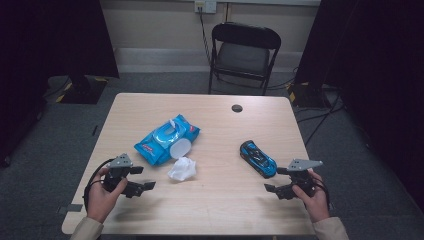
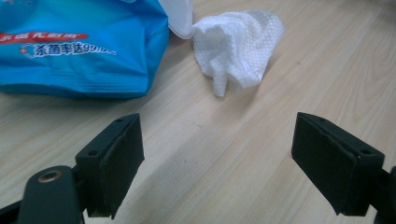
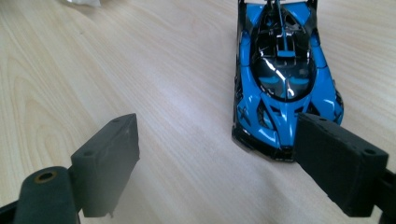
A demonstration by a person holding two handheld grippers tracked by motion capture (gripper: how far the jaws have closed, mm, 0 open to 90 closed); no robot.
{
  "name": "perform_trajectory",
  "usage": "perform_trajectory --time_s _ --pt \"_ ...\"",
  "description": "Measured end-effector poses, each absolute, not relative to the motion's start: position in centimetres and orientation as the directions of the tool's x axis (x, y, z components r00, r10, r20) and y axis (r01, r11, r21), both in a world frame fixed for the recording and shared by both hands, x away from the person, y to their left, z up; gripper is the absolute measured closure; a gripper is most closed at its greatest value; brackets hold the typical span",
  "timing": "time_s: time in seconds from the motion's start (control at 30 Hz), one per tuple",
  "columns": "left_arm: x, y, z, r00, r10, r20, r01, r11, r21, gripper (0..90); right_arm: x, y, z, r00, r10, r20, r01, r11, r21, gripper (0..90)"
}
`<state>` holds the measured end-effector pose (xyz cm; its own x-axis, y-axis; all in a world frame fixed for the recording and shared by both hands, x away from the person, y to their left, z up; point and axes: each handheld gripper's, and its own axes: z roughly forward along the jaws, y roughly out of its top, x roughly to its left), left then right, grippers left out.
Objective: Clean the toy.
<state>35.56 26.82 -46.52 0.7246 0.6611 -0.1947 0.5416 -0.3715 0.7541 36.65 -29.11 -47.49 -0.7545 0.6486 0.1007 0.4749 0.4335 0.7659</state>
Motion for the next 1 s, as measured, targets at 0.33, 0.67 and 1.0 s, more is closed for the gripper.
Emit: perform_trajectory --time_s 0.33,0.67,1.0 --pt "35.0 28.2 -46.7 0.718 0.670 -0.187 0.540 -0.367 0.758 16.4 36.2 -30.0 -47.8 -0.747 0.655 0.108 0.484 0.426 0.764 14.1" --pt "34.4 29.7 -47.3 0.703 0.683 -0.201 0.556 -0.351 0.753 16.4 35.9 -30.8 -48.1 -0.737 0.668 0.107 0.496 0.426 0.757 14.2" --pt "34.1 30.5 -47.7 0.688 0.694 -0.214 0.572 -0.337 0.748 16.4 35.7 -31.1 -48.4 -0.733 0.672 0.103 0.501 0.431 0.751 14.2"
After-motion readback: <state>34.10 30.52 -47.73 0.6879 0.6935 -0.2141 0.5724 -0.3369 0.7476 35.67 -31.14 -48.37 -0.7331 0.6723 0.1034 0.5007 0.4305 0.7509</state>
